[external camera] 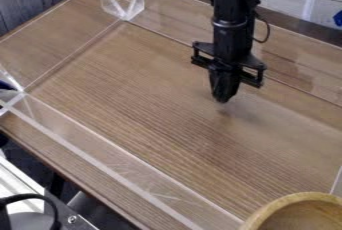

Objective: Remove the green block from inside the brown bowl and put it on the table

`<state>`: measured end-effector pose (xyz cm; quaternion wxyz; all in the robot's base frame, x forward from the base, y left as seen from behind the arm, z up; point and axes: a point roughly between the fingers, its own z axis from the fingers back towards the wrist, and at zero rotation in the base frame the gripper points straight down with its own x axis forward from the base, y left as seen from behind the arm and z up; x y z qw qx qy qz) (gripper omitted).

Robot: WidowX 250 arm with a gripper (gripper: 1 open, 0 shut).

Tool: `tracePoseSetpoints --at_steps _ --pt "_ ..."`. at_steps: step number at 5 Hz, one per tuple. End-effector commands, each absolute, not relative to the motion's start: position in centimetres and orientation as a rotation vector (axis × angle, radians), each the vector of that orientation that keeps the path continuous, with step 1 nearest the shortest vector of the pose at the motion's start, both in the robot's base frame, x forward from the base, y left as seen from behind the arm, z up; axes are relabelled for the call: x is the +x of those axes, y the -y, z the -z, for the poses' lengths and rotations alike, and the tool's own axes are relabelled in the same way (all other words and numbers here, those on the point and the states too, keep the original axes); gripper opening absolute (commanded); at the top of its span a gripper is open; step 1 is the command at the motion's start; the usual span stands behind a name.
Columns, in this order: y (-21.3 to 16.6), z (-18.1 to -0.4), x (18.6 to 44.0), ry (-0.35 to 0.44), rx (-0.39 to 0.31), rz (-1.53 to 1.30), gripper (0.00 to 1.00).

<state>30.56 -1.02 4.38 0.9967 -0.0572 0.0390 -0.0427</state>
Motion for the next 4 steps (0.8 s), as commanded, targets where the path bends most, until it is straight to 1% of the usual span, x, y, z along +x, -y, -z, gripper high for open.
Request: tracePoseSetpoints --at_steps 1,4 --pt "0.72 -7.49 31.97 0.028 -0.115 0.087 0.00" --pt "0.66 -7.11 32.09 0.022 -0.119 0.096 0.00"
